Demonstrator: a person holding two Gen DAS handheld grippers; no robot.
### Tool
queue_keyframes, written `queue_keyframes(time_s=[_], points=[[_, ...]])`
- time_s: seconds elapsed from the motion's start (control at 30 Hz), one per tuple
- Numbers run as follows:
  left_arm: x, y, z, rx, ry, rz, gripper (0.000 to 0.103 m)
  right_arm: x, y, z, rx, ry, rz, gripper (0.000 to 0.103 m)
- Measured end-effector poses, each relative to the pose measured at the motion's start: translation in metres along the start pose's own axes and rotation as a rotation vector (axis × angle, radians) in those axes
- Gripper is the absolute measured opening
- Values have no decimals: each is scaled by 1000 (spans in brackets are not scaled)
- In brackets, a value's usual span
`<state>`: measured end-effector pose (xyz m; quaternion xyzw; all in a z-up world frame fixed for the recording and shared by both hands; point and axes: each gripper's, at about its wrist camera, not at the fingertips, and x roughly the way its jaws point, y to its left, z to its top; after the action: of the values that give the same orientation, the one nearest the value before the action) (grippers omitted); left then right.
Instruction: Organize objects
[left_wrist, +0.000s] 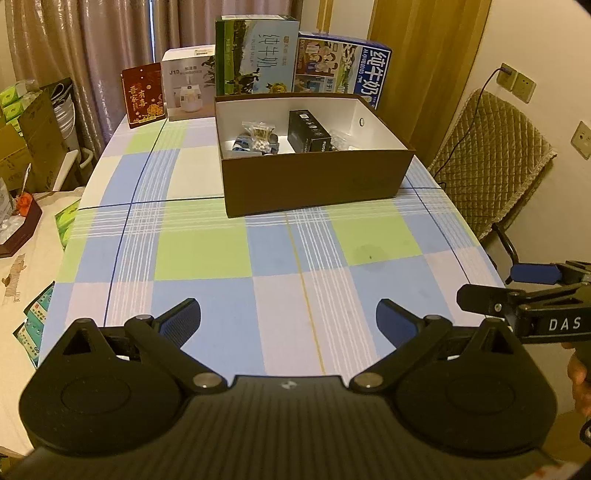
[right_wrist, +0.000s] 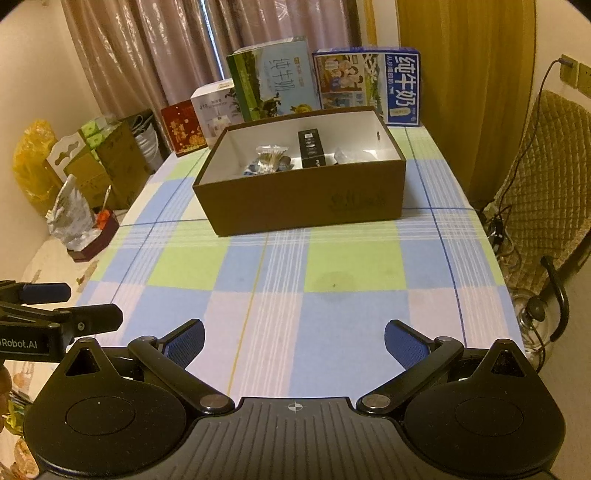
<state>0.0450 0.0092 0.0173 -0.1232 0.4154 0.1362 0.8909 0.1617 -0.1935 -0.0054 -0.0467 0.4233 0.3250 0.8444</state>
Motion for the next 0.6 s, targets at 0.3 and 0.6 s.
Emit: queue_keyframes(time_s=[0.3, 0.6], points=[[-2, 2, -2, 1, -1, -5, 100, -1, 2, -3, -2, 3, -4, 101], [-4, 5, -4, -3, -1, 0, 100, -1, 5, -4, -8, 1, -2, 101]])
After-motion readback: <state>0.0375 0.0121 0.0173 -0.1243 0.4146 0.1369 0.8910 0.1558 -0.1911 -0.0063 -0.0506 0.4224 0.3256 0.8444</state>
